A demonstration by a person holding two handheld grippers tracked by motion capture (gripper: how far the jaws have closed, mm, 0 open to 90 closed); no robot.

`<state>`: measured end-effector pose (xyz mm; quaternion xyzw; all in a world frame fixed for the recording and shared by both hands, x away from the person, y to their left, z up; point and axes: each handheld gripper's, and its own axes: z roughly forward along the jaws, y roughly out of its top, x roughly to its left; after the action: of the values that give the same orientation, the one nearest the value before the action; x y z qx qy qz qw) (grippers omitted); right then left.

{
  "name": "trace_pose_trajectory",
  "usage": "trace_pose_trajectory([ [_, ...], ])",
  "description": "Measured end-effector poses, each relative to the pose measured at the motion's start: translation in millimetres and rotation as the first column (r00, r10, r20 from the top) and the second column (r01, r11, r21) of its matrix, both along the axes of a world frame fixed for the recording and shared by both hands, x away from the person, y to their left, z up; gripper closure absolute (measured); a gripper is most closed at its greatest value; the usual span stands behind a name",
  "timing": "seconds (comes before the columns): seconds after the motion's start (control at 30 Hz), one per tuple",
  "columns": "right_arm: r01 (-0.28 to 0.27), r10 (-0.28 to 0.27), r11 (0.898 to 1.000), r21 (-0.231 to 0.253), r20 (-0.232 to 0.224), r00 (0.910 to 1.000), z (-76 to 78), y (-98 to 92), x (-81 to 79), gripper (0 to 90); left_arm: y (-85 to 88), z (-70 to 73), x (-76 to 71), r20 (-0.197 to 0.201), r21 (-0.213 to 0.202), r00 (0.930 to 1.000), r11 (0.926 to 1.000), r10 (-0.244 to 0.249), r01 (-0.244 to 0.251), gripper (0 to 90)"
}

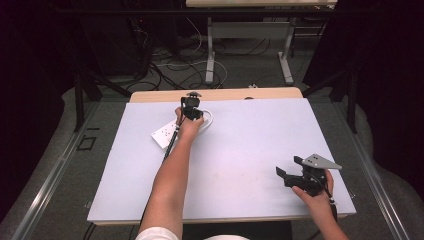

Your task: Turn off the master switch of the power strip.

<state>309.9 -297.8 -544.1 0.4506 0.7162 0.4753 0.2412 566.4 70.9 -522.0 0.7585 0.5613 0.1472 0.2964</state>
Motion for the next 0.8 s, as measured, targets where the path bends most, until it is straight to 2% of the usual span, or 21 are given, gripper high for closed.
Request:
trace_pose_trajectory([
  [0.2, -0.004, 0.004, 1.0, -0.009, -0.005, 1.0, 0.0, -2.7, 0.5, 16.8, 1.4, -0.3, 1.5, -0.001, 0.004, 1.0, 1.0, 0.009, -0.009, 90.0],
  [0.43, -0.003, 0.003, 1.0, -0.01, -0.009, 1.0, 1.1, -2.0, -0.5, 16.9, 1.1, -1.3, 1.4, 0.001, 0.023, 1.0, 0.9997, -0.003, 0.003, 90.0],
  [0.57, -0.011, 0.011, 1.0, -0.008, -0.002, 0.9999, 0.1, -2.4, 0.6, 16.9, 2.0, -1.7, 1.9, 0.004, 0.021, 0.9999, 0.9997, -0.012, 0.012, 90.0],
  [0.8, -0.007, 0.007, 1.0, -0.002, -0.002, 1.0, 1.6, -2.4, -0.2, 16.9, -1.3, -2.7, 1.6, 0.005, 0.034, 1.0, 0.9994, 0.0, 0.0, 90.0],
])
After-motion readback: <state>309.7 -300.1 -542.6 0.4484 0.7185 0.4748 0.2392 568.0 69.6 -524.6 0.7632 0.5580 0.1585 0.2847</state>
